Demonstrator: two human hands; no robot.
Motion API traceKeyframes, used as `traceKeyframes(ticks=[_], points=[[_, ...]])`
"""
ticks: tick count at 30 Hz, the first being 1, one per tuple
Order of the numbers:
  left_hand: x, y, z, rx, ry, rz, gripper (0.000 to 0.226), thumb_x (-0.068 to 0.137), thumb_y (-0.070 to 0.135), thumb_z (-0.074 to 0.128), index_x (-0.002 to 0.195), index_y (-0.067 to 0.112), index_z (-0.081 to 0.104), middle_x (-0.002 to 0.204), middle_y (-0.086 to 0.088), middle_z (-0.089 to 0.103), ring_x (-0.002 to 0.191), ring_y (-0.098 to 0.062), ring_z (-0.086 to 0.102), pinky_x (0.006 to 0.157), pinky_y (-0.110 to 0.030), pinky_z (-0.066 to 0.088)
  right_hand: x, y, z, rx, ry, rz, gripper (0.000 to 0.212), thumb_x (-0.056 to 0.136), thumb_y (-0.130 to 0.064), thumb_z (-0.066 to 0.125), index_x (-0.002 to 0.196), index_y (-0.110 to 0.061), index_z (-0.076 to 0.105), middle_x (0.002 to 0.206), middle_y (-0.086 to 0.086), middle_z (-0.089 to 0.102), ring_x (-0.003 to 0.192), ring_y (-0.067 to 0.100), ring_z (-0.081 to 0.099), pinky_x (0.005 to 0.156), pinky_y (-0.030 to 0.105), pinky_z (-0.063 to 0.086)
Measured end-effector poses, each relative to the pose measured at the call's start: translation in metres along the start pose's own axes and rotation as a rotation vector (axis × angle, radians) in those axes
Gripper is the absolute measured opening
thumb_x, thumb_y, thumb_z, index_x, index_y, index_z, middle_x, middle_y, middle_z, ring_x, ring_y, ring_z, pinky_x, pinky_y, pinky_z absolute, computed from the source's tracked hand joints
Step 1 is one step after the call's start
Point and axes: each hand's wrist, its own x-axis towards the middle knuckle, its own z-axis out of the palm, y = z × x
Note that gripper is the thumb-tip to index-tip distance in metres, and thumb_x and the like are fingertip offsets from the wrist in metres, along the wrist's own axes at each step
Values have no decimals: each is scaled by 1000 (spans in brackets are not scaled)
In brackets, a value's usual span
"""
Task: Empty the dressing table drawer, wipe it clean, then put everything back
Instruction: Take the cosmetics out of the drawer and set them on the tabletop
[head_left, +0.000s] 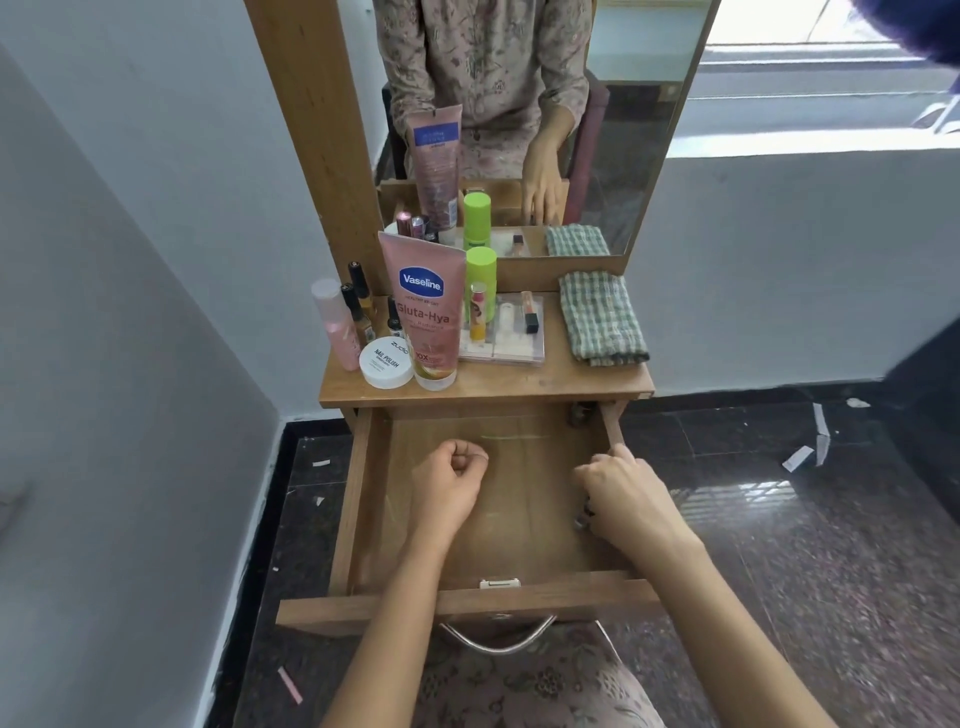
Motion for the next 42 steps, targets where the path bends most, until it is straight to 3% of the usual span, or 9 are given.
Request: traceKeyframes(ticks=[6,11,18,22,24,26,30,38,42], points=[[-2,-2,1,4,-5,1,13,91,23,60,96,16,69,79,9,59,65,2,49,57,2,35,5,6,9,66,99,42,12,82,-21,64,93,-18,68,101,-2,66,111,20,45,83,31,35],[2,-7,0,-1,-14,-15,11,91,23,60,95,17,68,84,6,63,67,1,50,57,2,36,10,8,7,133,149,36,12,80,-22,65,91,-21,70,96,-4,68,103,19,48,80,30,37],[6,-12,3,-38,-26,-42,9,89,24,61,91,20,69,86,3,68,75,-9,60,58,-10,40,6,7,-67,553,514,-6,10,80,-25,73,83,-16,73,76,-7,63,79,15,56,79,30,48],[4,-12,2,-18,-31,-45,9,90,26,60,93,23,68,87,7,67,74,-2,56,56,-9,38,39,4,-108,730,632,35,14,79,-28,74,82,-15,72,79,-5,67,73,7,59,67,17,45],[4,-13,1,-11,-27,-31,9,90,25,59,93,22,68,86,8,66,71,0,55,54,-7,40,62,2,-121,720,677,89,15,77,-29,72,78,-14,71,75,-3,65,73,12,60,65,28,50],[3,-13,1,6,-25,-28,10,90,25,59,93,23,68,85,9,65,70,1,54,53,-6,39,82,-2,-127,675,657,122,18,77,-28,70,77,-10,70,75,1,66,73,18,61,65,35,52],[6,-14,1,-10,-29,-38,10,91,26,59,95,23,67,89,7,66,73,0,55,59,-7,38,115,-11,-128,567,572,137,21,79,-26,67,75,-6,67,74,7,67,73,25,64,62,33,52],[8,-19,4,-31,-48,-38,9,90,27,60,94,24,67,90,6,67,82,-5,59,68,-14,44,132,-15,-133,505,529,132,27,81,-33,70,78,-9,59,80,9,67,75,27,64,64,34,52],[8,-18,4,-28,-51,-27,8,90,25,60,94,23,67,89,7,66,78,-3,57,64,-10,42,130,-15,-134,492,528,116,29,81,-34,71,87,-7,63,82,8,67,78,26,64,63,33,49]])
